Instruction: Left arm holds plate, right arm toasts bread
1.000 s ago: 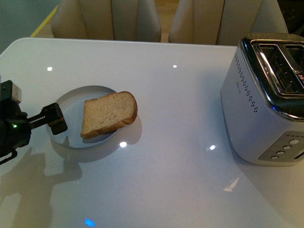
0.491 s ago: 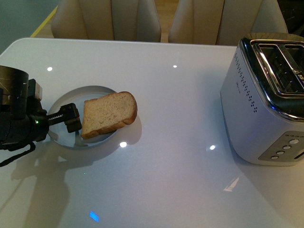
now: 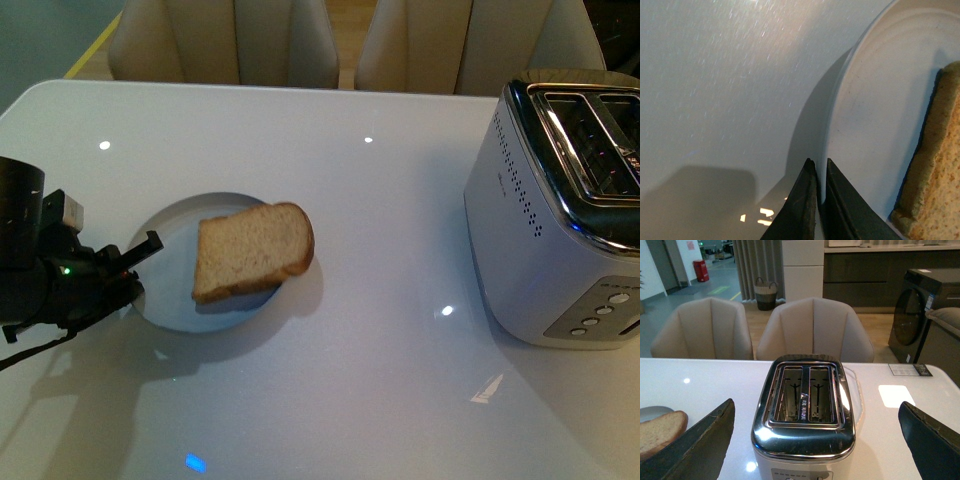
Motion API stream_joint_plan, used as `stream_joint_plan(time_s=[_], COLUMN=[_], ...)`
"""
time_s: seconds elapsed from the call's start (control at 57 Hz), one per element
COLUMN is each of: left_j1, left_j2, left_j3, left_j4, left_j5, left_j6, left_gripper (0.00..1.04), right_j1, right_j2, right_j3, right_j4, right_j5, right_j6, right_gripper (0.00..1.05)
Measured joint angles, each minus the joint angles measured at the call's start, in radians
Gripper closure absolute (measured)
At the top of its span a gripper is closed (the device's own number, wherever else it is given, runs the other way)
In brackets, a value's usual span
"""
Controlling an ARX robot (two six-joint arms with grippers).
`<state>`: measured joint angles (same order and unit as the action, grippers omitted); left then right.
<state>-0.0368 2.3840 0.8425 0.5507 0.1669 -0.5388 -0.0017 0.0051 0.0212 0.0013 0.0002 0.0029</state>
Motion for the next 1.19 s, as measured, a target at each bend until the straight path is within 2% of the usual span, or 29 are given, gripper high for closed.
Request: stream_joint_plan(time_s=[0.228,0.544,0.895,1.193], left_j1=[0.025,0.01,-0.151,-0.297], left_j2=[-0.167,-0.483,-0.79,-0.862], left_j3=[-0.174,-0.27,-0.177,-0.045], left_j4=[0.028,-0.119,-0.466,-0.636], left_j5=[0.05,0.062,-0.011,-0.072], left_j6=[-0.065,-0.136,-0.208,-0.269], left_gripper=[1.02,1.02,1.02,1.02], right_j1=[0.0,0.0,0.0,0.0], right_j2=[0.0,0.0,0.0,0.0], right_j3=[0.0,0.0,0.0,0.0], right_j4=[0.0,0.0,0.0,0.0], right_j5=[0.0,0.0,0.0,0.0], right_j6=[0.0,0.0,0.0,0.0], right_gripper=[0.09,0.09,0.09,0.09])
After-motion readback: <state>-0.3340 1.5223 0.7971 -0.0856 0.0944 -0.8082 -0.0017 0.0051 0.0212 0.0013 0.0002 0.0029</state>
